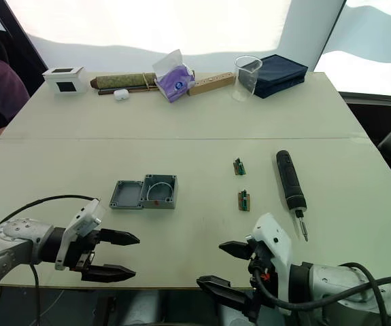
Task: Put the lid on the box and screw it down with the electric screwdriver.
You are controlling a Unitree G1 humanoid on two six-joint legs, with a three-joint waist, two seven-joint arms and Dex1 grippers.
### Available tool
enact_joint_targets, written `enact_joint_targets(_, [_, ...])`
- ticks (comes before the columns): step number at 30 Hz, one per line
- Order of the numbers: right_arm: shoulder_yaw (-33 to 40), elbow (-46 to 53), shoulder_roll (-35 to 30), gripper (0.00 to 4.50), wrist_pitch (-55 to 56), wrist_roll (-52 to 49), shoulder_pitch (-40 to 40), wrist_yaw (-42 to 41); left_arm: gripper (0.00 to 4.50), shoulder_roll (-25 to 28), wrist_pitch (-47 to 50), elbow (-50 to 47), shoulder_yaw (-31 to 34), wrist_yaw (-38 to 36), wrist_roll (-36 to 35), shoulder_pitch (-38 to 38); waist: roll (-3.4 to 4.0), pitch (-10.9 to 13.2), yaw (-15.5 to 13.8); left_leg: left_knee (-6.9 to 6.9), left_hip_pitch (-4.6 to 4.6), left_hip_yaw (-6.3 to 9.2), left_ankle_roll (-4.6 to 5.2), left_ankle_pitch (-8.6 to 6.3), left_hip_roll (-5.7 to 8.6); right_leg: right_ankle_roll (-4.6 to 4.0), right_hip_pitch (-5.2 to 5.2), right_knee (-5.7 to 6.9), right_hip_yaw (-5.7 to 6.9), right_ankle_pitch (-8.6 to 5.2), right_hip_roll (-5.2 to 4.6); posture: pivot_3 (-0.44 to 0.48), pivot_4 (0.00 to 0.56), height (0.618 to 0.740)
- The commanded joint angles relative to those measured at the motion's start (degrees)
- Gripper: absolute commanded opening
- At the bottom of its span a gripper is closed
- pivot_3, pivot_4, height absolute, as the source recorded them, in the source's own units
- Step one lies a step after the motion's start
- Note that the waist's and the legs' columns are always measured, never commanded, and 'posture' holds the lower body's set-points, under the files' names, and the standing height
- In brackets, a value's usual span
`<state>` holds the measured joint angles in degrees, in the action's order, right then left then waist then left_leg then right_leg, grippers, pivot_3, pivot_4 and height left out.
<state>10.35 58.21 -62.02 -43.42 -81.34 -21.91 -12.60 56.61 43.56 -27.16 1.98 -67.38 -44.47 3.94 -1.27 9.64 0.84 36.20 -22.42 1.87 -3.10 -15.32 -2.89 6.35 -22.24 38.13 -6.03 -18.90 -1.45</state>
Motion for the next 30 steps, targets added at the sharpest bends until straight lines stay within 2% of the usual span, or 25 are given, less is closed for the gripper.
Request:
enact_joint_targets(1, [-0.5,1.8,0.0,4.46,0.7,-0.5,0.3,1.1,4.44,-0.6,0.0,-0.5,1.2,0.3,-0.8,-0.7,0.00,0.0,0.0,0.00,0.00,0.00,0.00,0.00,0.00,0.00,0.00,0.00,0.00,0.00,0.00,0.000,0.150,0.737])
enact_joint_targets(6, [-1.9,1.3,0.0,4.46,0.1,2.1,1.9,2.6,4.44,-1.2,1.0,-0.6,1.5,1.3,-1.5,-1.8,0.00,0.0,0.0,0.01,0.00,0.00,0.00,0.00,0.00,0.00,0.01,0.00,0.00,0.00,0.00,0.000,0.150,0.737])
enact_joint_targets(15, [-1.1,-0.8,1.0,4.46,1.0,2.5,1.8,-1.0,4.44,-0.9,2.4,-0.4,1.8,0.9,-3.1,-2.3,0.00,0.0,0.0,0.01,0.00,0.00,0.00,0.00,0.00,0.00,0.01,0.01,0.00,0.00,0.00,0.000,0.150,0.737])
enact_joint_targets(20, [0.6,-2.2,0.8,4.46,0.8,2.8,3.3,-1.3,4.44,-1.0,1.2,0.8,1.6,2.4,-0.7,-5.3,0.00,0.0,-0.1,0.03,0.00,0.00,0.00,0.00,0.00,0.00,0.02,0.00,0.01,0.00,0.00,0.000,0.150,0.737])
enact_joint_targets(24, [1.5,-3.5,0.1,4.46,1.4,-4.0,7.9,2.8,4.44,1.4,3.4,6.0,0.6,1.5,0.5,-17.7,-0.02,0.0,-0.2,0.06,-0.04,0.04,0.00,0.00,0.01,0.00,0.01,0.03,0.05,0.00,0.01,0.000,0.150,0.737])
enact_joint_targets(26, [0.3,-4.1,0.1,4.46,2.0,-6.8,12.6,5.7,4.44,3.0,2.5,8.7,-3.0,-0.3,4.4,-25.1,-0.03,0.0,0.0,0.10,-0.06,0.06,0.00,0.00,0.01,0.00,0.01,0.03,0.06,0.01,0.03,0.000,0.150,0.737])
enact_joint_targets(30, [-4.1,-4.8,1.2,4.46,0.7,-4.8,20.8,8.9,4.44,3.1,-0.5,12.7,-10.3,-6.4,10.5,-37.9,-0.02,0.0,0.1,0.04,-0.06,0.03,0.00,0.00,0.04,0.01,0.00,0.01,0.05,0.01,0.01,0.000,0.150,0.737])
